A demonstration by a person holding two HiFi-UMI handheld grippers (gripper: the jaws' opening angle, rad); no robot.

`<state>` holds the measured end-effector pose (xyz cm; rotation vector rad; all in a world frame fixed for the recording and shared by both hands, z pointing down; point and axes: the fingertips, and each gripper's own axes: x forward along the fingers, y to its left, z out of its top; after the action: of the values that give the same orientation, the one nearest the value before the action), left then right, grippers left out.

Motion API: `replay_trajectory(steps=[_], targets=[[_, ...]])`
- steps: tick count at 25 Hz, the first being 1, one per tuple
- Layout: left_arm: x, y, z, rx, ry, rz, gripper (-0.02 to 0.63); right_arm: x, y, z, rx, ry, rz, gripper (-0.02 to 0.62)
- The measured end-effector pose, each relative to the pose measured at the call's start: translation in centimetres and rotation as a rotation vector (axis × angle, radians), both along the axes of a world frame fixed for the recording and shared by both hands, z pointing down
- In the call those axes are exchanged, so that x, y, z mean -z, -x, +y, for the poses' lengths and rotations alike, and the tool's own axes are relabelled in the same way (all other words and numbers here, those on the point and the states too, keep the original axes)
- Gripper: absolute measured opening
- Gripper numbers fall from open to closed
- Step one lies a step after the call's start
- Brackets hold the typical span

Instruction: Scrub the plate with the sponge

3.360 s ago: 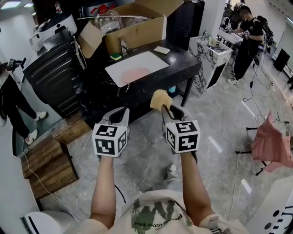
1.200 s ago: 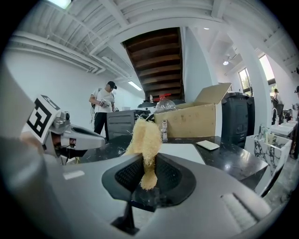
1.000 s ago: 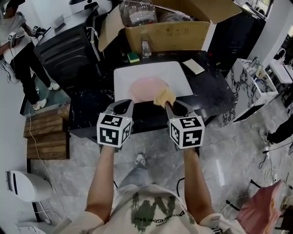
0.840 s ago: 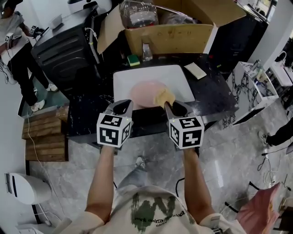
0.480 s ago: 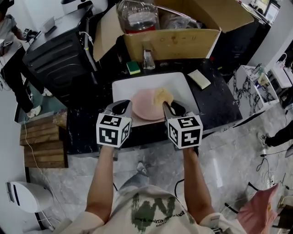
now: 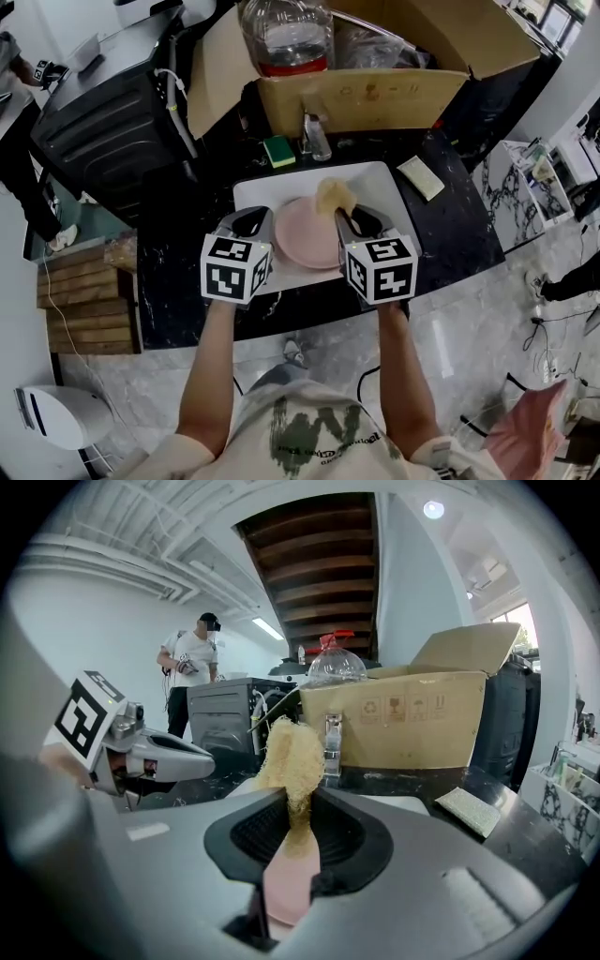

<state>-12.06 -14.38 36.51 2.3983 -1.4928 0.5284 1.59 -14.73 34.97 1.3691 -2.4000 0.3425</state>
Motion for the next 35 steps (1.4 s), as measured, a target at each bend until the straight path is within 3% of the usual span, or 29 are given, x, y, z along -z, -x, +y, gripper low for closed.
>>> replay_trajectory(steps=[10, 18, 35], targets=[[-2.0, 0.6, -3.1, -0.040, 0.026, 0.025, 0.005, -0.8, 0.7, -3.6, 0.000, 0.035, 0.065, 0.064], [-2.4, 1.0, -4.7, -0.018, 0.021, 0.044, 0.005, -1.4, 1.3, -5.1, 0.025, 0.050, 0.079, 0.064], [-4.5, -0.6, -7.0, 0.185, 0.031, 0.005, 0.005, -5.1, 0.7, -8.5, 0.286, 0.126, 0.055, 0.064]])
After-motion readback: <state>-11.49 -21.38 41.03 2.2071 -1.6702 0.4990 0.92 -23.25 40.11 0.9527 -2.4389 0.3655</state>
